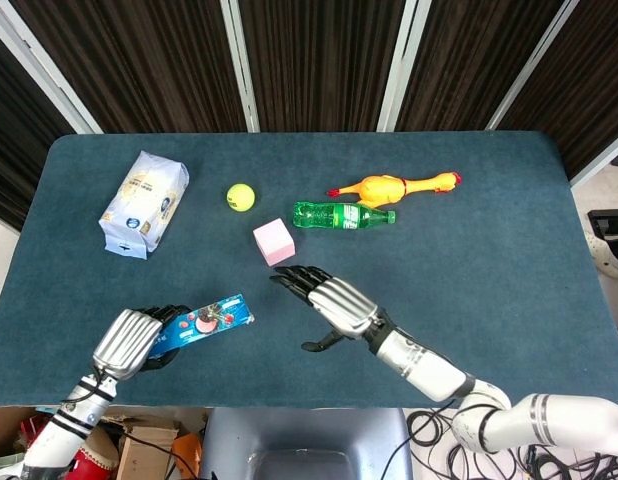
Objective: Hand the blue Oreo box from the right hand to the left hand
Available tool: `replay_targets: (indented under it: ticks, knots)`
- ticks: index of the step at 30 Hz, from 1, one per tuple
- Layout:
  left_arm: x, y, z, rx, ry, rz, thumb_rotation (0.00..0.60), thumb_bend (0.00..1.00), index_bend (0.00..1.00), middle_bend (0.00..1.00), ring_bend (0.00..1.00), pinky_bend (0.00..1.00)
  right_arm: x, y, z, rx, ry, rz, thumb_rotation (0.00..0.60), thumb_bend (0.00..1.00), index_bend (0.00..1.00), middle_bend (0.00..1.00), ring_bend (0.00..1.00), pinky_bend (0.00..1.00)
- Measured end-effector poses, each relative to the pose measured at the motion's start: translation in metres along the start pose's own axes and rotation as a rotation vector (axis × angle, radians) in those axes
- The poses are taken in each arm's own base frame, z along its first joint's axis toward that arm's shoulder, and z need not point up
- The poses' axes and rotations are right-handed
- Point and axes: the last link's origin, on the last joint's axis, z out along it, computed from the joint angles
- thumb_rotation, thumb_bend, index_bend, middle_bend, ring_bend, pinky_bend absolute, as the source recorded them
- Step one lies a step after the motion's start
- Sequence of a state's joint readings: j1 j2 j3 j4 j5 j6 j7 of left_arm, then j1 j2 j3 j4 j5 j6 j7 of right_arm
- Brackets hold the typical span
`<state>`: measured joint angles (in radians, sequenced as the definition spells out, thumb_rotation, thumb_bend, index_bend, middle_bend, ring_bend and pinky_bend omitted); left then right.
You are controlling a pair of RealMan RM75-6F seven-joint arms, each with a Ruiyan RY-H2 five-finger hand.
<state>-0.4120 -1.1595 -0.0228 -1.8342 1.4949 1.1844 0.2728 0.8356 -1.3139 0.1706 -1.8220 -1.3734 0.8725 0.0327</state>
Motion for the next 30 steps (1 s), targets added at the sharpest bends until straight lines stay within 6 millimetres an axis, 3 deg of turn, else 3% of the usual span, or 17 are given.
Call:
replay_targets:
  ticks: [4, 11, 15, 22, 30]
  knots:
    - [-0.002, -0.022, -0.004, 0.034, 0.016, 0.025, 0.6, 0.34, 0.61, 0.71, 0.72, 0.73, 0.005, 0.016, -0.033, 0.001, 0.055, -0.047, 0.6, 0.06, 0.0, 0.0, 0.0, 0.11]
    - [-0.018, -0.054, -0.01, 0.082, 0.039, 0.07, 0.6, 0.34, 0.6, 0.69, 0.71, 0.72, -0.003, 0.078, -0.106, -0.099, 0.101, -0.121, 0.6, 0.06, 0.0, 0.0, 0.0, 0.11]
    - [-0.032, -0.069, -0.01, 0.112, 0.028, 0.092, 0.6, 0.35, 0.6, 0.69, 0.7, 0.72, -0.009, 0.101, -0.141, -0.136, 0.107, -0.149, 0.6, 0.06, 0.0, 0.0, 0.0, 0.11]
    - [-0.055, -0.083, -0.014, 0.152, -0.01, 0.079, 0.6, 0.35, 0.6, 0.67, 0.68, 0.7, -0.016, 0.114, -0.184, -0.185, 0.176, -0.229, 0.6, 0.06, 0.0, 0.0, 0.0, 0.11]
    - [-0.072, -0.094, -0.024, 0.167, -0.015, 0.069, 0.6, 0.35, 0.59, 0.65, 0.66, 0.69, -0.033, 0.12, -0.227, -0.408, 0.241, -0.362, 0.6, 0.06, 0.0, 0.0, 0.0, 0.11]
